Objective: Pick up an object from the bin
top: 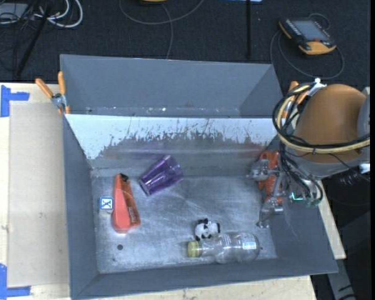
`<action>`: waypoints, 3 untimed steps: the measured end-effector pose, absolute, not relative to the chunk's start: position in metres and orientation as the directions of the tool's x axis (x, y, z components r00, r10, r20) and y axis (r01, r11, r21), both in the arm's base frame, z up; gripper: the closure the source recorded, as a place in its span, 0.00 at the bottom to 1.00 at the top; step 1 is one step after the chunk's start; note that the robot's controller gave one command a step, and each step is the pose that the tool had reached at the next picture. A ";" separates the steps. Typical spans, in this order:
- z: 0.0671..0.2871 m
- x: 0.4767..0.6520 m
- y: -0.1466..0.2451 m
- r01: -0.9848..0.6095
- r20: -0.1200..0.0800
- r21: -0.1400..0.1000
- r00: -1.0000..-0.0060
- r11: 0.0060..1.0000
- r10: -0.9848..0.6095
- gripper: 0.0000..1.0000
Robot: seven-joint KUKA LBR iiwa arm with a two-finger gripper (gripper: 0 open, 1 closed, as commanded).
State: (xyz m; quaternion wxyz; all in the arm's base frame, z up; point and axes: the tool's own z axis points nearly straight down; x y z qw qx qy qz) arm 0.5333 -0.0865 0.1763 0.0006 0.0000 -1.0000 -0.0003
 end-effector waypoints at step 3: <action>0.118 0.480 -0.122 -0.167 0.002 0.001 -0.986 0.986 -0.167 1.00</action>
Offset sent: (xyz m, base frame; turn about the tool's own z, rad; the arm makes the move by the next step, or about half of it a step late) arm 0.0105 -0.0454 -0.0179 -0.0380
